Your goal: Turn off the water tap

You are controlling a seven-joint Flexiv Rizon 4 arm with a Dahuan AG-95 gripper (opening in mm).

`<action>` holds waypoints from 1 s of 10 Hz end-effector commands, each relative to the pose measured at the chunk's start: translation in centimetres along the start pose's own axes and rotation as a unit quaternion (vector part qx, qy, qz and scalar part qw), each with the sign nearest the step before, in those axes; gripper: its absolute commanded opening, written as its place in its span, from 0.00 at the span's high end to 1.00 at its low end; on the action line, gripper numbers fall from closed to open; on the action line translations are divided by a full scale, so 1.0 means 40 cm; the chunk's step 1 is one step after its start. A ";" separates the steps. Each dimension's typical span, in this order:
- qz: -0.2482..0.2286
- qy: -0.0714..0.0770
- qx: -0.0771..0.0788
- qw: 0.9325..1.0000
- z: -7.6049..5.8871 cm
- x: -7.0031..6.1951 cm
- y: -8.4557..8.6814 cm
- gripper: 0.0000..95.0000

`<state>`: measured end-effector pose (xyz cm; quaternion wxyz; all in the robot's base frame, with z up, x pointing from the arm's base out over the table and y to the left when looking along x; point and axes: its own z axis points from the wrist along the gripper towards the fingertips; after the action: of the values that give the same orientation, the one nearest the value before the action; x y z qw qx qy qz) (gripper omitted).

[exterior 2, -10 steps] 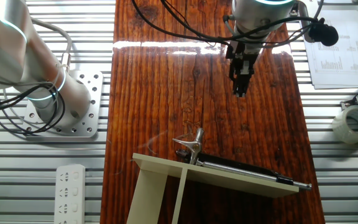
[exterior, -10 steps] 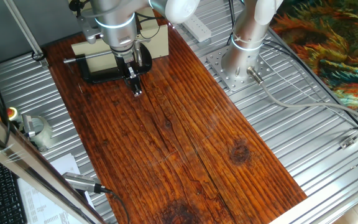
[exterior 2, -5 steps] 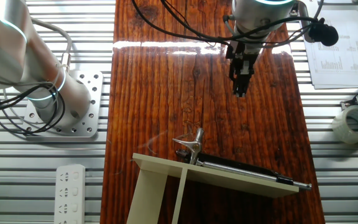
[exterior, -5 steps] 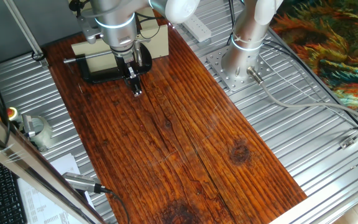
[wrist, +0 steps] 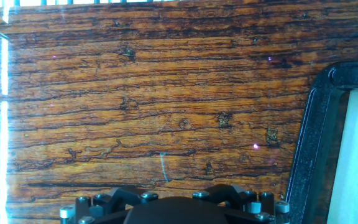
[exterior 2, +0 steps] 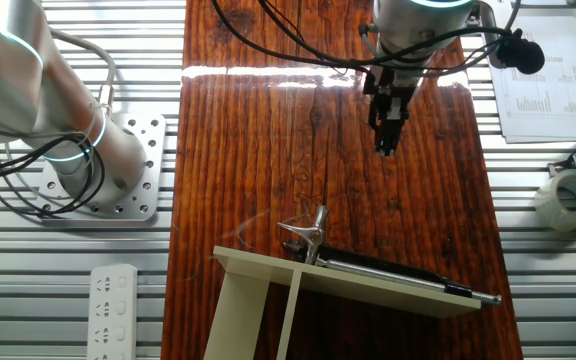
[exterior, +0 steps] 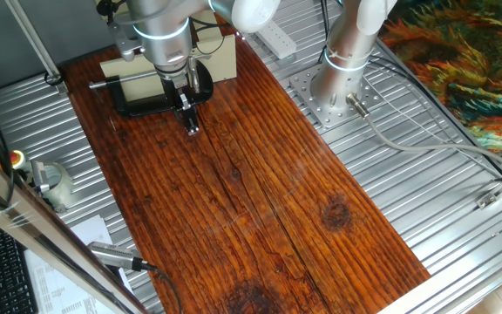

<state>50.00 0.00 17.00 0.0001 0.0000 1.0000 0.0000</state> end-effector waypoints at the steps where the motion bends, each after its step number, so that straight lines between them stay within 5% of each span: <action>1: -0.019 0.032 0.091 0.995 0.000 0.000 0.000 1.00; 10: -0.031 0.041 0.094 0.994 -0.017 0.013 -0.023 1.00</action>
<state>49.51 -1.04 17.72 -0.0437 -0.0334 0.9939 -0.0960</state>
